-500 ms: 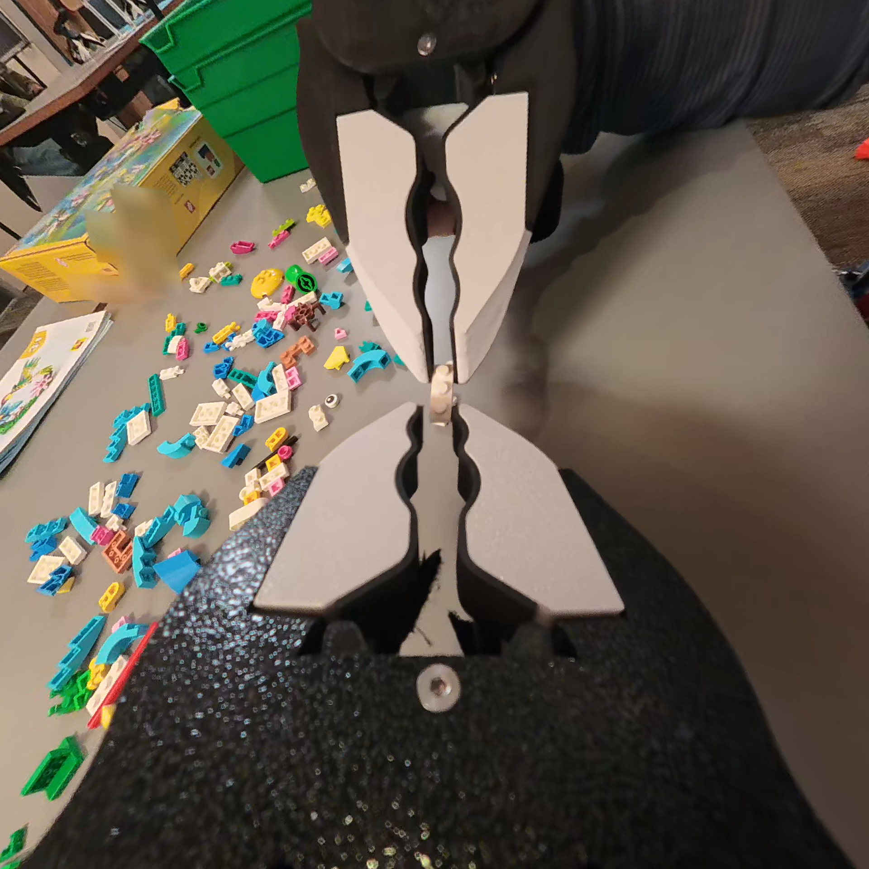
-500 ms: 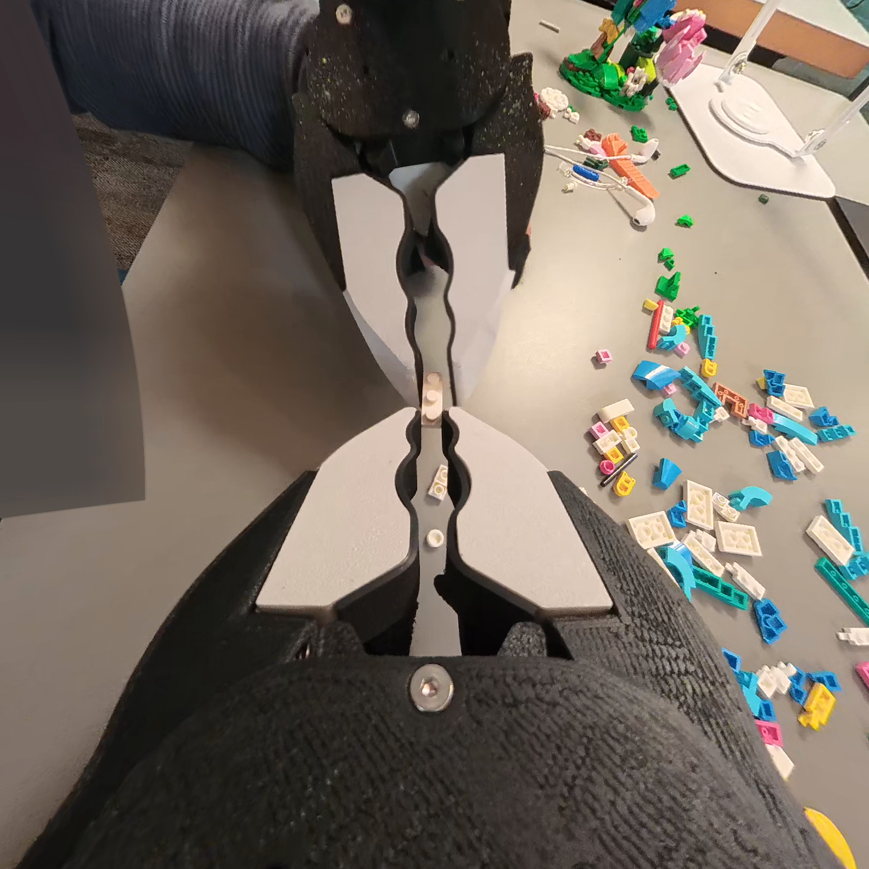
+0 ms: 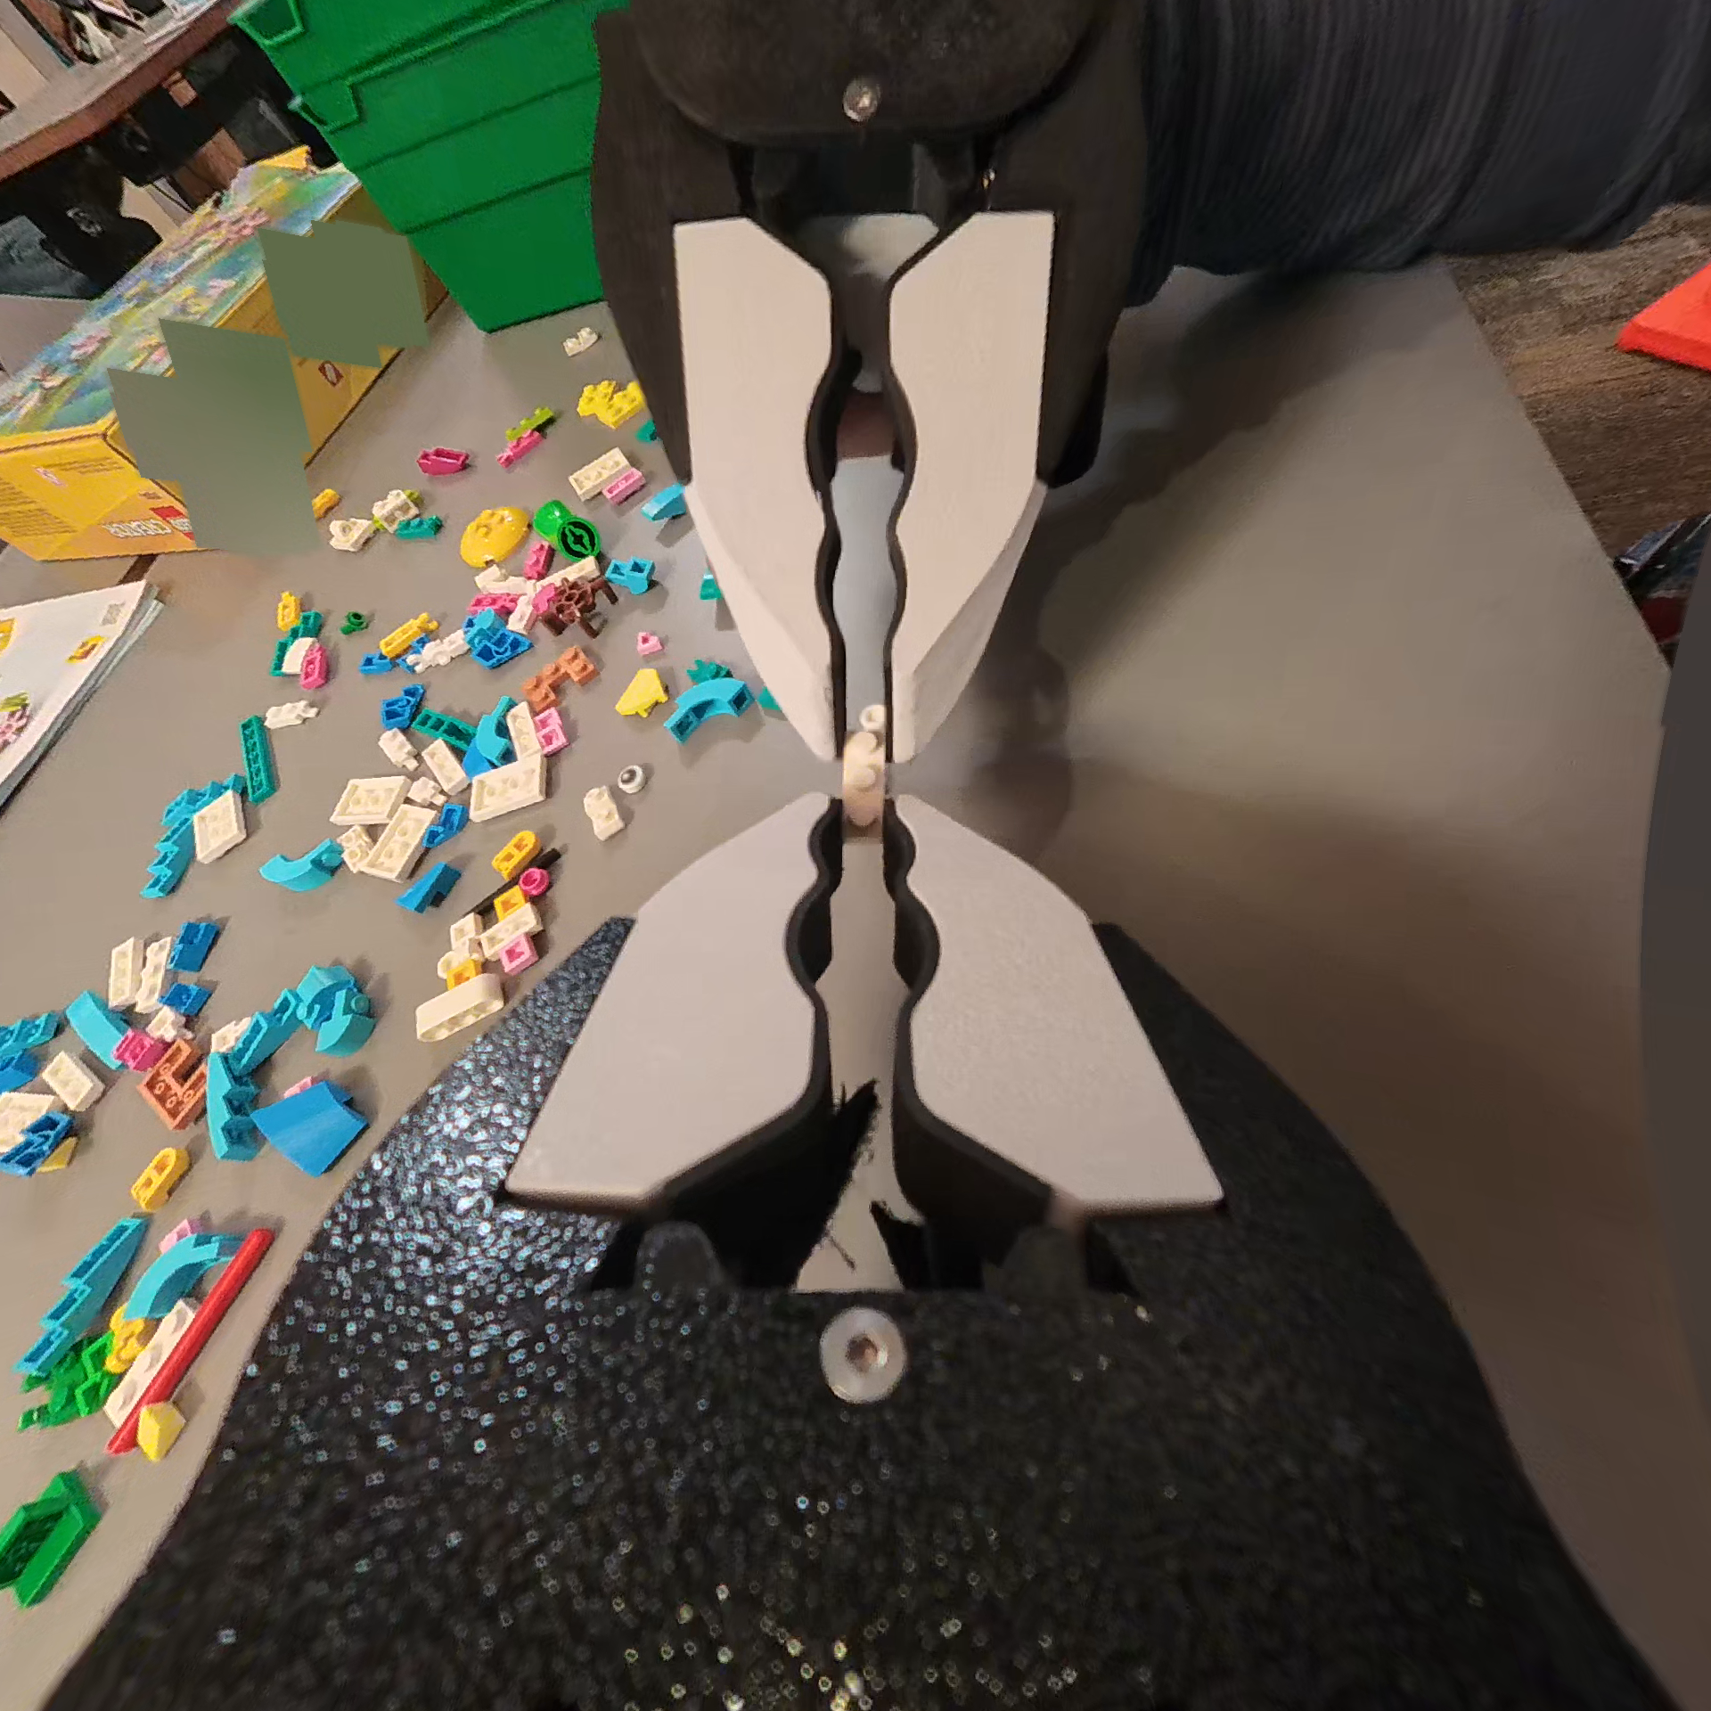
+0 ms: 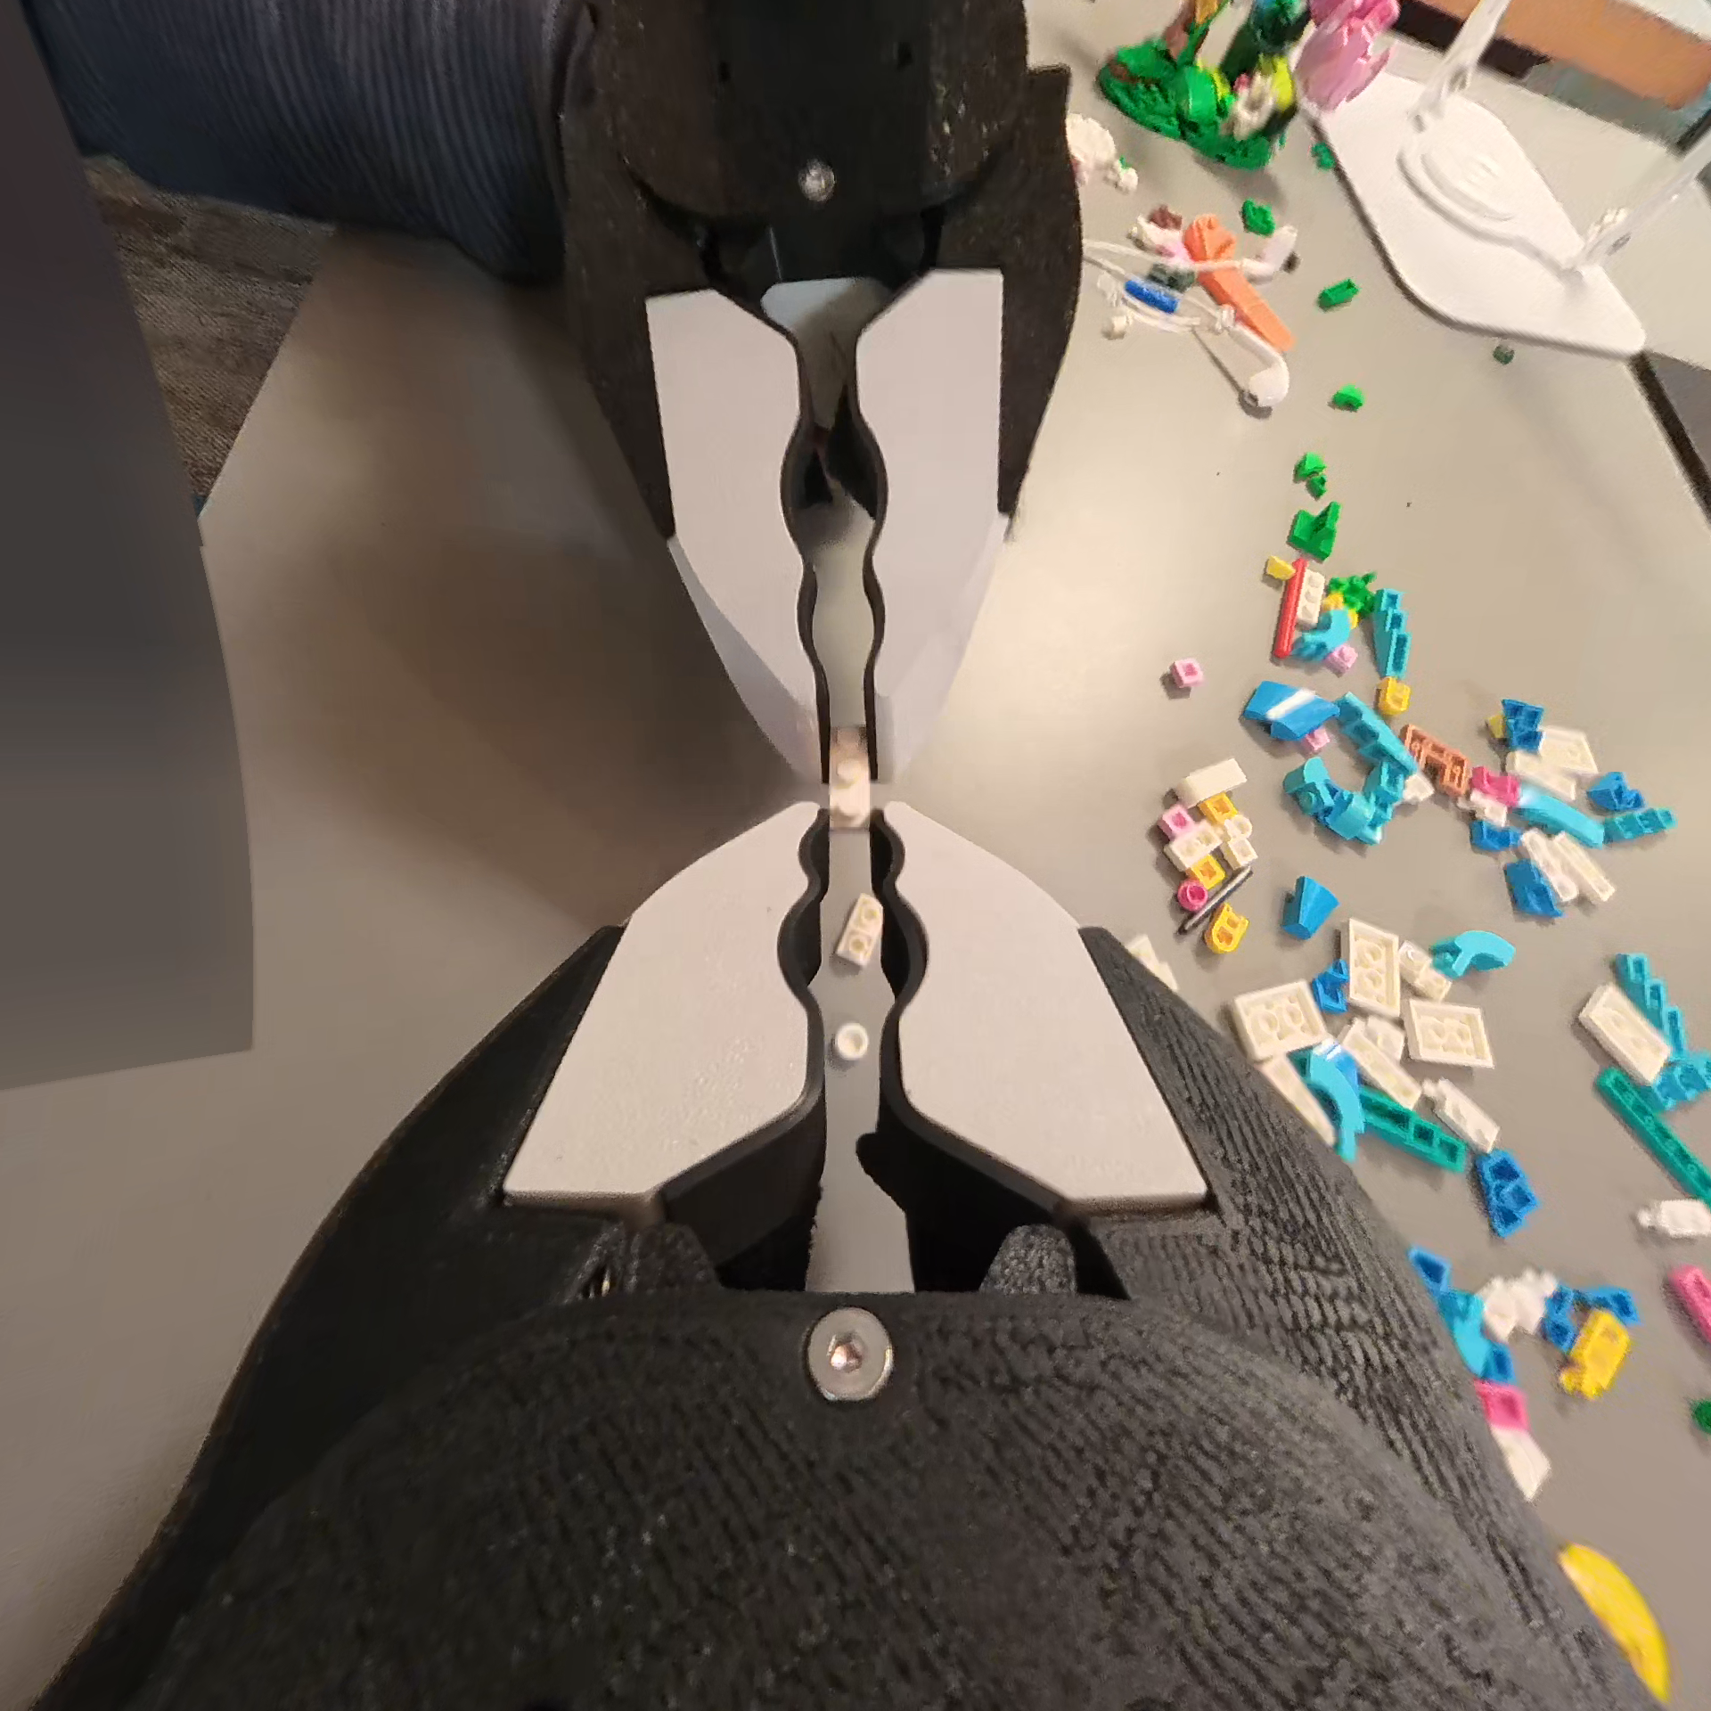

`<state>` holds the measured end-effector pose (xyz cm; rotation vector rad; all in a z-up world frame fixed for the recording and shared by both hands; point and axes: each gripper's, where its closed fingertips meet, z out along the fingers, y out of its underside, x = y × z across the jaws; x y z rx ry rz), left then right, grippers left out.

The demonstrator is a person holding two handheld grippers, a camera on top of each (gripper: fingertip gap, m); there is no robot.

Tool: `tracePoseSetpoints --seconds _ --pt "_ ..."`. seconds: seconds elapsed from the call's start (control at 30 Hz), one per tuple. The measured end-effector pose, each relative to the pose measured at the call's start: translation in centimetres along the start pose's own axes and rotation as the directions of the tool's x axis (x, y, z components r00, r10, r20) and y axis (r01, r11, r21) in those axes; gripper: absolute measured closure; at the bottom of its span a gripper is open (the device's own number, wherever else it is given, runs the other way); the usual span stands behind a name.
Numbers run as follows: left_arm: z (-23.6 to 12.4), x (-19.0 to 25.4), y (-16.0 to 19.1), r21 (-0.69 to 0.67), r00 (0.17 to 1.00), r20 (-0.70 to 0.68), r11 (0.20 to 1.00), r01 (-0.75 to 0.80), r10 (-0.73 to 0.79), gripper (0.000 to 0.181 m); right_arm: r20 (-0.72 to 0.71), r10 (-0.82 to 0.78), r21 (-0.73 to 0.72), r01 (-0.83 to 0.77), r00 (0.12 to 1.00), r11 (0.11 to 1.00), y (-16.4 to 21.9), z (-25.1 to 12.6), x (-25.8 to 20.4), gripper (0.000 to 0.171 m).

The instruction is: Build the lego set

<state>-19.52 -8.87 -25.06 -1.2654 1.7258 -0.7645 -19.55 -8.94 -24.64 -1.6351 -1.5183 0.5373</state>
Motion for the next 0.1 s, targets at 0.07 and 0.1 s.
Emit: tracePoseSetpoints --seconds 0.07,0.1 --pt "-0.2 -0.5 0.3 -0.02 1.0 0.024 1.0 -0.009 0.009 0.173 0.012 0.079 -0.069 -0.078 0.997 0.995 1.3 -0.3 0.4 0.155" --pt "-0.3 -0.7 0.6 -0.033 0.999 0.037 0.999 -0.016 0.018 0.173 0.028 0.122 -0.106 -0.118 0.992 0.987 2.1 -0.4 0.3 0.151"
